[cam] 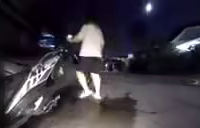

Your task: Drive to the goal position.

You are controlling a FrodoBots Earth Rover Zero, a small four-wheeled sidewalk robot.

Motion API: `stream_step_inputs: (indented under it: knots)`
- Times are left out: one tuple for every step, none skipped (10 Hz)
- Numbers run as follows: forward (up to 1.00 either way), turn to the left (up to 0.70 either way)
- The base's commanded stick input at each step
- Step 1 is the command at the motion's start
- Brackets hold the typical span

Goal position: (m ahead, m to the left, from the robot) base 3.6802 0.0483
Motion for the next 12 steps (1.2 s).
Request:
stream_step_inputs:
  knots:
    - [0.00, 0.00]
    - [0.00, 0.00]
    - [0.00, 0.00]
    - [0.00, 0.00]
    - [0.21, 0.01]
    - [0.85, 0.06]
    - [0.85, 0.06]
    - [0.85, 0.06]
    - [0.85, 0.06]
    - [0.85, 0.06]
    - [0.85, 0.06]
    - [0.85, 0.06]
